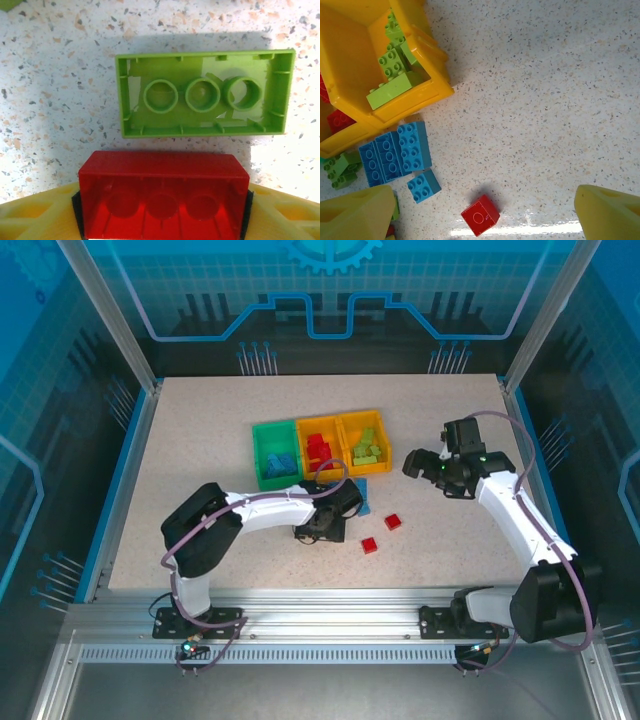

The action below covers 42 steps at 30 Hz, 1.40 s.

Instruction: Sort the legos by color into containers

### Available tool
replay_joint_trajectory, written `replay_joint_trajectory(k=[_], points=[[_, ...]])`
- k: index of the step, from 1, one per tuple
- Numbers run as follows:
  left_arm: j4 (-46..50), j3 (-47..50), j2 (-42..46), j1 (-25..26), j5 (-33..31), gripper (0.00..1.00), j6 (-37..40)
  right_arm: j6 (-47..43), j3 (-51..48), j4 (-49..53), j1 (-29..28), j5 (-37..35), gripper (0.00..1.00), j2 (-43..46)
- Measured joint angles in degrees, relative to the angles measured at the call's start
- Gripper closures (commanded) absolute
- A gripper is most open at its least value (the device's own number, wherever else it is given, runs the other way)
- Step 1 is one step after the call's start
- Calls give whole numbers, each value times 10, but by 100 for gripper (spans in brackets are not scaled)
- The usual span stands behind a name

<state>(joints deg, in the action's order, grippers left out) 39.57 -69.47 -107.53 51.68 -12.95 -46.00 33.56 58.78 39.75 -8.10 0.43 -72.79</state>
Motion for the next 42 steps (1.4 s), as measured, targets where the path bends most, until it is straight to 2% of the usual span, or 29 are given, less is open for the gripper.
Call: replay_joint_trajectory(k=[3,7,11,15,21,25,31,36,40,42], points=[[1,-2,1,0,-4,50,5,0,-5,-4,0,1,6,3],[2,-3,5,1,-8,52,9,0,-23,-9,0,3,7,7],[23,-7,21,1,-19,51,10,0,-51,-11,0,2,8,14],[52,-56,52,-7,-36,49,27,0,-101,-23,-14,0,10,29],[57,-178,58,-82,-38,47,84,7,-144,-24,-77,-5,10,25],[63,-266,22,-132,-34,46,122,27,-156,-24,-109,-13,11,21],[63,-352,-71,-176,0,45,161,39,-156,-30,-162,-32,12,-3],[68,-381,-133,-200,31,43,166,29,-156,-30,-190,-52,17,-19],[67,-391,-150,-215,45,41,166,16,-156,-30,-203,-67,22,-21],[67,-396,-150,-218,49,33,166,10,-156,-32,-207,-75,23,-24]])
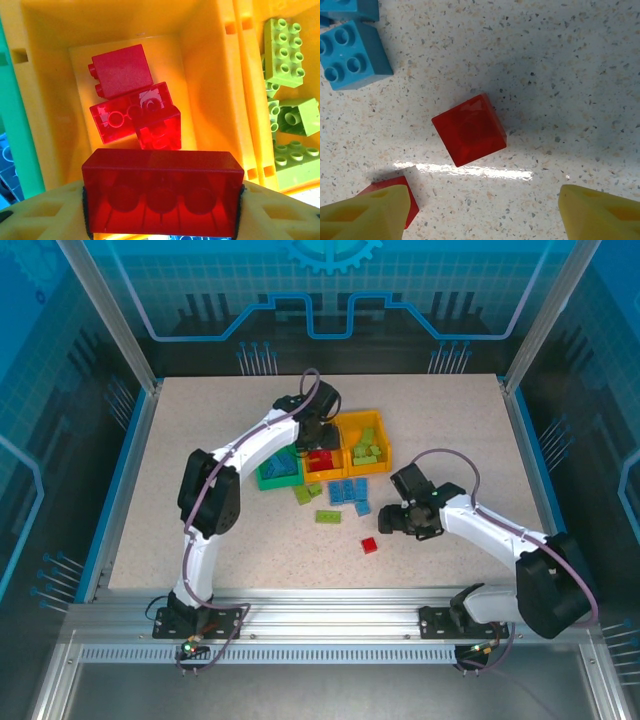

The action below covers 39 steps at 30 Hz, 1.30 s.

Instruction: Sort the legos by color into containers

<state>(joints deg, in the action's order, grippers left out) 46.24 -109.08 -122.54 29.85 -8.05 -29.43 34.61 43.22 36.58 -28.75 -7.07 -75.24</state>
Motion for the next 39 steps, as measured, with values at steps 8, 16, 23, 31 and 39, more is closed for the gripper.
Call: replay_joint_trajectory(k=[8,16,23,31,39], points=[[-5,-12,0,0,13,3,-5,-18,22,-13,-2,-9,24,-63],[-33,85,92,0,15,1,-9,-40,50,-24,-5,-12,31,-110],[-78,205,235,0,15,1,-32,-78,83,-22,-6,-25,42,-155],[-97,330,332,-5,15,1,-55,-97,96,-13,-9,-35,53,-190],[-100,413,400,-22,12,1,-78,-91,101,3,-17,-48,75,-189]])
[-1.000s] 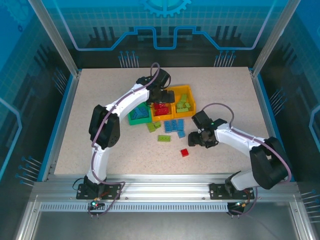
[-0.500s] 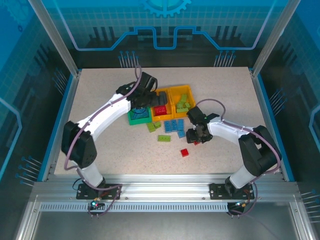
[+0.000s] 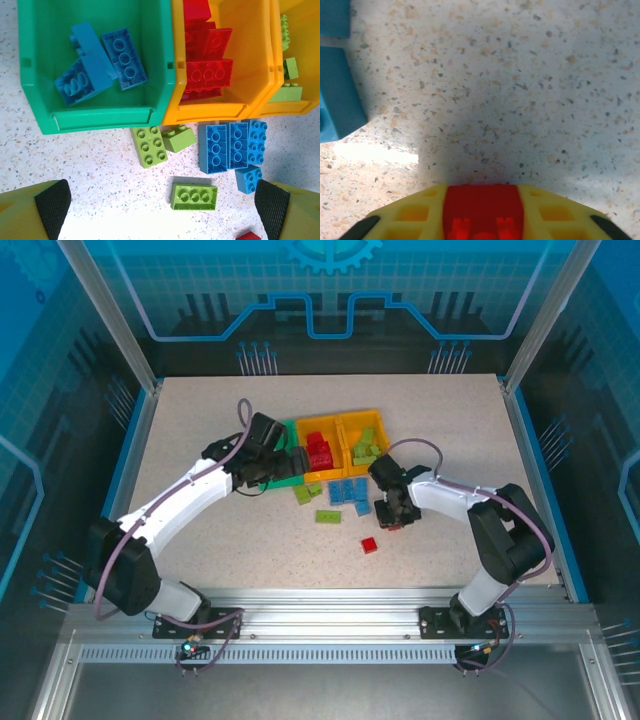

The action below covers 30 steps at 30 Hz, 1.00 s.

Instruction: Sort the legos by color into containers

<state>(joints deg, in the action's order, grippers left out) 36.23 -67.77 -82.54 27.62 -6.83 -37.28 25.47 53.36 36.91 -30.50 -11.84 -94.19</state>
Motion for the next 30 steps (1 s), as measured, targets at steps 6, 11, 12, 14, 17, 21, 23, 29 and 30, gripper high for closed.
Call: replay_joint_trajectory(k=[6,11,12,14,17,21,23,29,30], points=[[-12,60,38,-2,-4,1,-16,11,69,40,-12,3,76,14],[-17,113,61,-2,-4,1,-27,26,195,39,-13,44,75,15],[-17,122,65,-2,-4,1,-30,34,226,38,-13,59,75,9],[-19,139,72,-2,-4,1,-34,50,281,32,-10,84,75,-16],[-21,165,83,-2,-4,1,-44,74,356,21,-6,109,75,-75],[-23,190,94,13,-4,1,-59,98,456,29,-3,128,74,-174],[-23,194,94,26,-4,1,-64,108,508,38,-2,136,74,-223],[-39,207,91,87,-9,1,-90,148,624,67,6,151,71,-332],[-41,207,87,98,-10,1,-94,153,638,73,9,152,69,-345]])
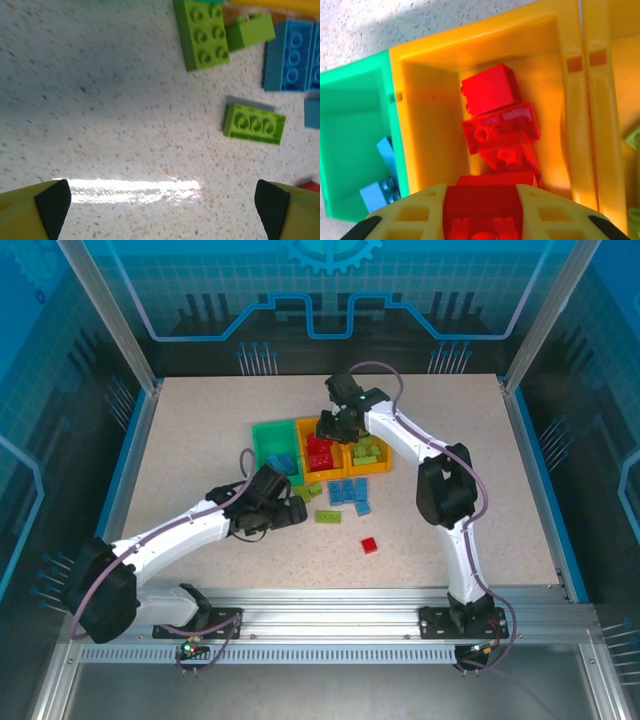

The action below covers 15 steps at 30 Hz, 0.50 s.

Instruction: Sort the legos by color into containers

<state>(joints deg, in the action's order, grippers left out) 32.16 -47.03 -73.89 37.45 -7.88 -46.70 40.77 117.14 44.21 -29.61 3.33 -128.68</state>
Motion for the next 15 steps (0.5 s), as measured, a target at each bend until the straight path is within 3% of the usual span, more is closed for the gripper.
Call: replay_joint_trajectory(k=[2,4,10,15], points=[[-6,0,-10,19,-2,1,-7,9,28,12,5,2,61,-21],[-12,0,-23,39,-3,1,-14,20,55,26,10,2,39,-39],[-24,0,-60,81,-2,1,-17,23,89,36,10,22,19,-57],[-56,-17,-89,122,4,1,3,16,40,21,8,45,15,-24]])
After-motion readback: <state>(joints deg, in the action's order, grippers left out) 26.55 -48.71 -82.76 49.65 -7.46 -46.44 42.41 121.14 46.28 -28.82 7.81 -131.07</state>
